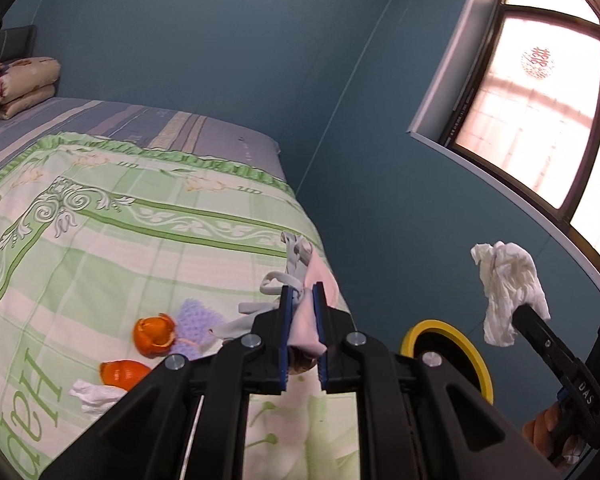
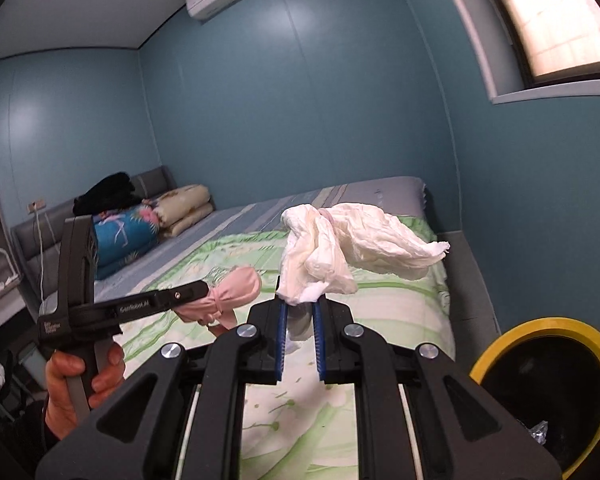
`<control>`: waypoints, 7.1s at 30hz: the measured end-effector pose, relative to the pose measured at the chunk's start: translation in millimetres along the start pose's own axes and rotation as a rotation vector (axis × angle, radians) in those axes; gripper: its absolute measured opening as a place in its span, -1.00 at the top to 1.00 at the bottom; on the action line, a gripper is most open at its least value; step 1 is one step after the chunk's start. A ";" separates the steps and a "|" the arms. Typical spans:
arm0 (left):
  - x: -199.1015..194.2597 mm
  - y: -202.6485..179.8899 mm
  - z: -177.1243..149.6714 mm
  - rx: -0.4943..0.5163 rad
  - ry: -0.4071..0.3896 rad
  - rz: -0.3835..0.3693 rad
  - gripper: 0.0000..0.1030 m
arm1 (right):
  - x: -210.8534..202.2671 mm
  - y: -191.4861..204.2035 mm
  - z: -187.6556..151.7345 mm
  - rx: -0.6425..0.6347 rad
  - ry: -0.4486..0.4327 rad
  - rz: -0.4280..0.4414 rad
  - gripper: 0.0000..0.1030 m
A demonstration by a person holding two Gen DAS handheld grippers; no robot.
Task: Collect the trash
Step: 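Lift the pink cloth and white tissue bundle and carry them toward the bin, then open the left tool and right tool to drop both items into the bin, then move both open tools back over the remaining trash on the bed, then grasp the white tissue bundle with the left tool while the right tool grasps the purple foam net, then lift the tissue bundle and purple foam net and carry them over the bin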
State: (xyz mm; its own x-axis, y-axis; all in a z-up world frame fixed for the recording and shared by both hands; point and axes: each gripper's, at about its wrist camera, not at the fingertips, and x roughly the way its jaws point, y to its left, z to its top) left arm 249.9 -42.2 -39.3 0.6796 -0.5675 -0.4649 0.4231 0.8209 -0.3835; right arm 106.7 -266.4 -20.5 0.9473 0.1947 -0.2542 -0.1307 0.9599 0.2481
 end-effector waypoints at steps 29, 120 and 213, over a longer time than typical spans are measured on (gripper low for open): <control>110.9 -207.1 -50.8 0.264 0.182 -0.222 0.82 | -57.0 -144.5 16.8 0.286 -0.050 -0.295 0.79; -23.6 145.2 -78.0 0.030 0.144 0.320 -0.76 | 197.7 70.0 -52.7 -0.022 0.449 -0.055 -0.83; -35.1 -42.4 -55.4 0.315 0.082 0.057 0.76 | 41.5 -32.2 30.4 0.141 0.244 -0.042 0.84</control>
State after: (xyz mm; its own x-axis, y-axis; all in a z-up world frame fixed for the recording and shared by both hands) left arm 174.9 -60.6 -51.0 0.6621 -0.5131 -0.5462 0.5595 0.8233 -0.0952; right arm 159.1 -295.4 -10.6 0.8504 0.2145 -0.4803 -0.0345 0.9339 0.3560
